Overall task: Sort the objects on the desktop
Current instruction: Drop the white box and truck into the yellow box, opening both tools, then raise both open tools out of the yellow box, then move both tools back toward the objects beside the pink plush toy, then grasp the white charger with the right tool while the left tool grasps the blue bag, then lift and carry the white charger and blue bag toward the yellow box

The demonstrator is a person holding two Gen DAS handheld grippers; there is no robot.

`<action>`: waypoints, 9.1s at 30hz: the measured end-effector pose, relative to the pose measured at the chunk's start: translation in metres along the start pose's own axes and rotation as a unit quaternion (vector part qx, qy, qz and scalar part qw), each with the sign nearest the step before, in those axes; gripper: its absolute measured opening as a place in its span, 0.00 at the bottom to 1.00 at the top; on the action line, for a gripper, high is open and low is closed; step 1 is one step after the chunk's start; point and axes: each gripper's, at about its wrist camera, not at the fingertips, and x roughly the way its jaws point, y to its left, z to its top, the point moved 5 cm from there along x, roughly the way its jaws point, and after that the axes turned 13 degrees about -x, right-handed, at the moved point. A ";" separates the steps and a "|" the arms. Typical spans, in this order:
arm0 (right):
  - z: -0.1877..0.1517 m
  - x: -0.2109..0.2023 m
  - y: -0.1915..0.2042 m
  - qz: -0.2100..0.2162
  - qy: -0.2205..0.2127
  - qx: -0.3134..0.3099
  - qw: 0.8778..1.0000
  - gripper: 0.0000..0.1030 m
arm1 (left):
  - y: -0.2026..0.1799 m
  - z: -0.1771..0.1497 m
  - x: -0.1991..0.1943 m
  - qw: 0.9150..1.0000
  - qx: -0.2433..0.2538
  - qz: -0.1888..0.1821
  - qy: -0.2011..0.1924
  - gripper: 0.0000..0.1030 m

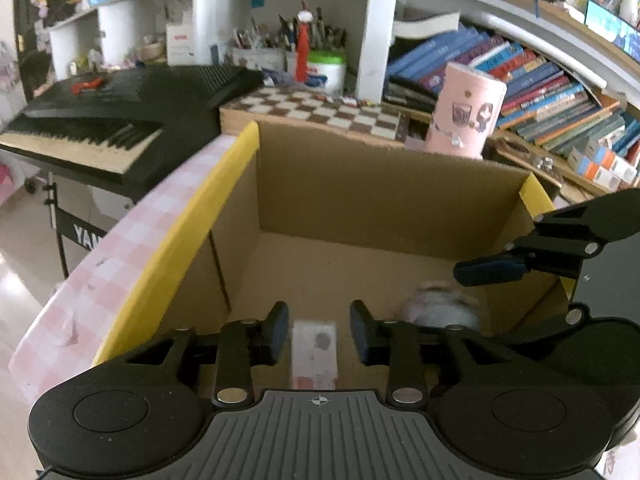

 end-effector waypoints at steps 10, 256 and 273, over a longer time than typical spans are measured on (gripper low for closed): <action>-0.004 -0.030 -0.009 -0.045 -0.069 0.063 0.995 0.56 | -0.006 0.012 -0.047 0.997 -0.010 -0.020 -0.075 0.59; -0.174 -0.183 0.171 -0.070 -0.031 0.309 0.948 0.24 | -0.006 -0.173 -0.192 0.989 0.039 -0.142 0.027 0.26; -0.154 -0.180 0.202 -0.067 -0.035 0.300 0.951 0.24 | 0.025 -0.176 -0.205 0.988 0.031 -0.147 0.017 0.26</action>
